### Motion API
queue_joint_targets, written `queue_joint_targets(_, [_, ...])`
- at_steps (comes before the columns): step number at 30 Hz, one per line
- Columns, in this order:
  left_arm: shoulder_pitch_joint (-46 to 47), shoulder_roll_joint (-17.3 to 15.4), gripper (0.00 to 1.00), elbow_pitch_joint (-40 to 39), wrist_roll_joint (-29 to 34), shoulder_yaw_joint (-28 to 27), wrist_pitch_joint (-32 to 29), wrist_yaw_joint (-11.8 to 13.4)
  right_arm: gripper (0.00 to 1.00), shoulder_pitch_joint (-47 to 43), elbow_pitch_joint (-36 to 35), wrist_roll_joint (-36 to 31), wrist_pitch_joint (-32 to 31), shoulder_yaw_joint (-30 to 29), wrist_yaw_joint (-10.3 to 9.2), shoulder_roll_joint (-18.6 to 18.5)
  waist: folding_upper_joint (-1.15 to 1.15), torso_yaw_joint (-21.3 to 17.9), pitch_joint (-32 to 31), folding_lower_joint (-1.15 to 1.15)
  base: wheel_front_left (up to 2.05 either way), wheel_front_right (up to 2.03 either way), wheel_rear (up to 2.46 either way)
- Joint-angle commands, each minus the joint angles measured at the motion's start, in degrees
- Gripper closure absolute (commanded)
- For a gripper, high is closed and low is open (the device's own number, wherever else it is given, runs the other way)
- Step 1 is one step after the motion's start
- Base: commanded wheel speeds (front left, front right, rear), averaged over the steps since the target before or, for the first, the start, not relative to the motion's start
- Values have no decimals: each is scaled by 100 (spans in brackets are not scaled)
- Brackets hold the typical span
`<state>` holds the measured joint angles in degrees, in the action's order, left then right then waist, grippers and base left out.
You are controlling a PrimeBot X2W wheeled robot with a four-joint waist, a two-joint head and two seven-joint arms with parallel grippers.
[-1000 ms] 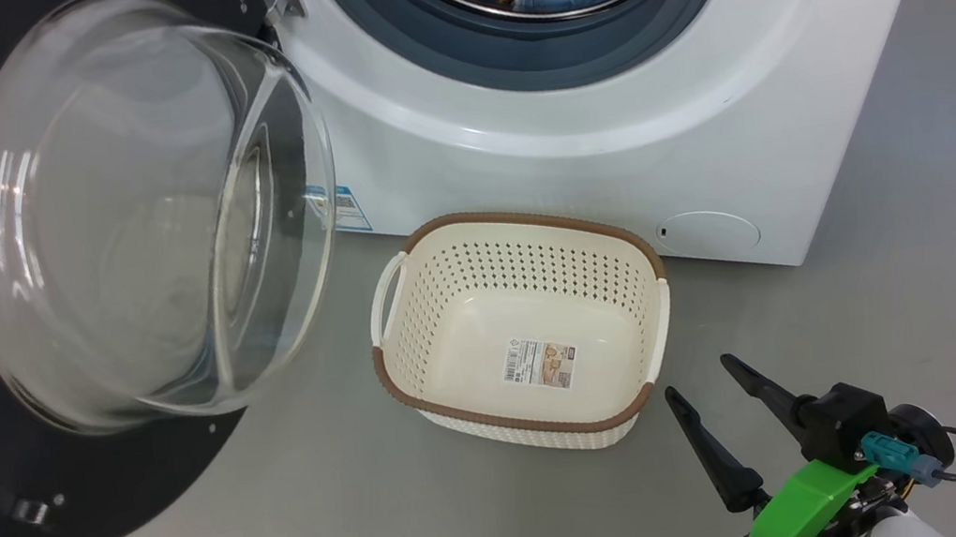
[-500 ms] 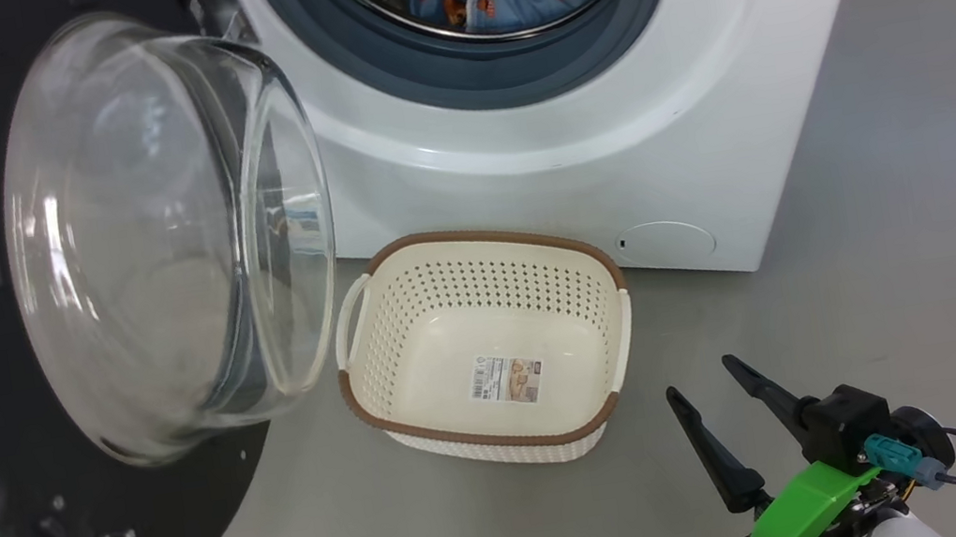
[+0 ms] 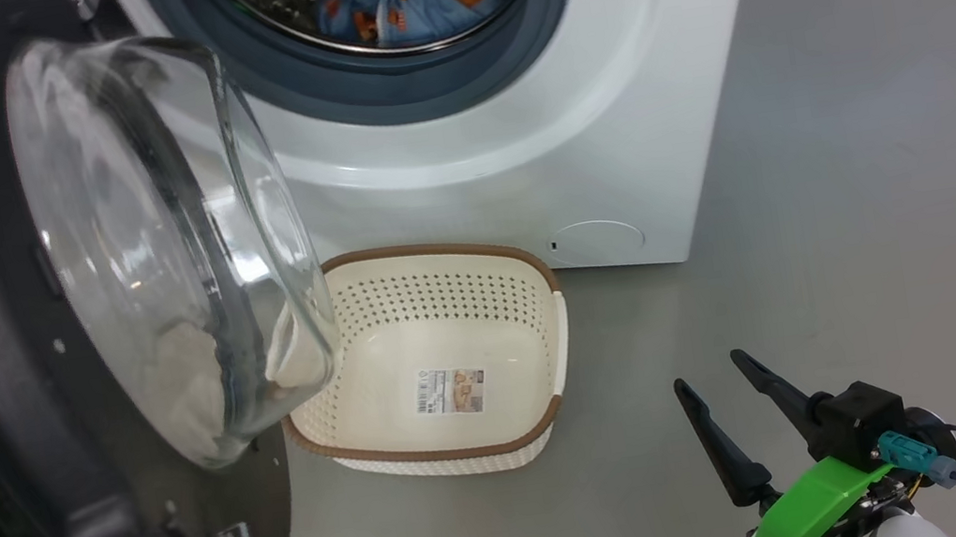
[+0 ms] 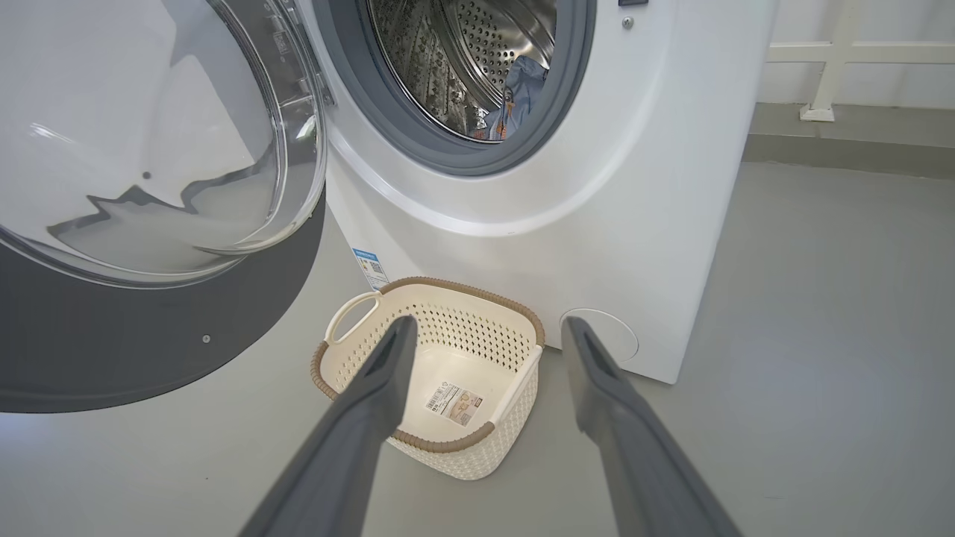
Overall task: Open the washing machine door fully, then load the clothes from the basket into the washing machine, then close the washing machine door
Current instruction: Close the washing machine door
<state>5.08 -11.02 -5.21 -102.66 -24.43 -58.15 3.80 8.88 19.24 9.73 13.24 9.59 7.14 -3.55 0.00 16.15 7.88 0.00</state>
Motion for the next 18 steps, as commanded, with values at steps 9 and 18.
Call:
queue_joint_targets(9, [-44,323,100,-716,-97,183,-118,-167,0,209,-74,85,123,83,35,67,0,-534,16,0,0,0,0])
queue_joint_targets(18, [269,659,100,-548,-51,305,393,-522,0,237,-56,124,154,68,35,67,0,-881,49,0,0,0,0])
